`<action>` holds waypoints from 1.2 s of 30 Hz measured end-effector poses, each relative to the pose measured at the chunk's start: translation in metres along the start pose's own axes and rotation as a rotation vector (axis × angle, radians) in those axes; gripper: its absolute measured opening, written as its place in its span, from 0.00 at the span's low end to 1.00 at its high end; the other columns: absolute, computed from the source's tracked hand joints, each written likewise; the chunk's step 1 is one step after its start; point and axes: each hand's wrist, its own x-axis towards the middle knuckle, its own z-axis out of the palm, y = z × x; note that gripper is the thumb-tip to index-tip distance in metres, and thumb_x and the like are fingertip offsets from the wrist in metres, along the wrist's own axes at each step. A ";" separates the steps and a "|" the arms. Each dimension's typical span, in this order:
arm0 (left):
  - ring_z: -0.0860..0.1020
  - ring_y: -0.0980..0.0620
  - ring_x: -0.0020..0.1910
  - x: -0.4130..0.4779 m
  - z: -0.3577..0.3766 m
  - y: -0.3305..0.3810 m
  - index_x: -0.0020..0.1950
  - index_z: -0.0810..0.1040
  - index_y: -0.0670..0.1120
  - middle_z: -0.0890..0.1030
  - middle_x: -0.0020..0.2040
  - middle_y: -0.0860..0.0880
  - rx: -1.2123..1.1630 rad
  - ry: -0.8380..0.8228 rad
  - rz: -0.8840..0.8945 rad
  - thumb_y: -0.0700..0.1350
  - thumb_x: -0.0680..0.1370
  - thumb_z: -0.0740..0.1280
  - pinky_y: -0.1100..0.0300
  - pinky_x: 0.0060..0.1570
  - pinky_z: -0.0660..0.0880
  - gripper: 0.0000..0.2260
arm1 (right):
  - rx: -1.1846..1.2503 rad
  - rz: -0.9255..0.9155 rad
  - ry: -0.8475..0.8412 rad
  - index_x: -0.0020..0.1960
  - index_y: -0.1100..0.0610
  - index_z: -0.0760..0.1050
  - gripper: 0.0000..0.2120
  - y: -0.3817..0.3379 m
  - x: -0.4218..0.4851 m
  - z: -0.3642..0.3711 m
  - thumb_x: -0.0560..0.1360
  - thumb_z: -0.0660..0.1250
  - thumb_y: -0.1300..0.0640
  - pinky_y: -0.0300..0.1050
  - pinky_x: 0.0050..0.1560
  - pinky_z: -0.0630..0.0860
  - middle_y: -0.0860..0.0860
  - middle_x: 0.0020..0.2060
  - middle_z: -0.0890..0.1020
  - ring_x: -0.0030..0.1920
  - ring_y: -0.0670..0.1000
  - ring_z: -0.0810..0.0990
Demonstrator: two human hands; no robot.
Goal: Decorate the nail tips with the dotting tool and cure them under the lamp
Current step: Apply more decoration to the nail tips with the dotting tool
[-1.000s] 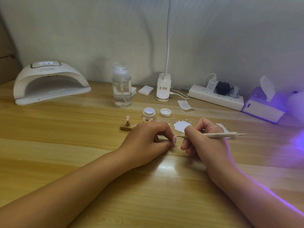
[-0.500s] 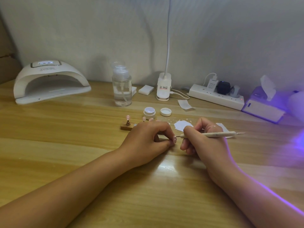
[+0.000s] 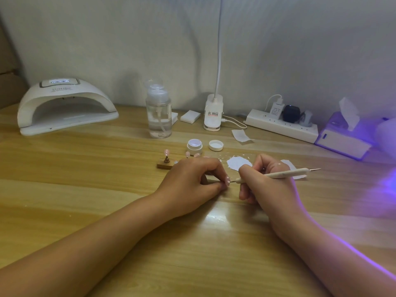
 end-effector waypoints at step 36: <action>0.78 0.59 0.32 -0.001 0.000 0.004 0.40 0.79 0.59 0.81 0.42 0.68 -0.057 -0.004 -0.046 0.44 0.75 0.73 0.82 0.59 0.53 0.09 | -0.220 -0.005 0.155 0.41 0.56 0.71 0.08 0.011 0.019 -0.029 0.72 0.68 0.54 0.39 0.30 0.71 0.48 0.31 0.85 0.25 0.43 0.77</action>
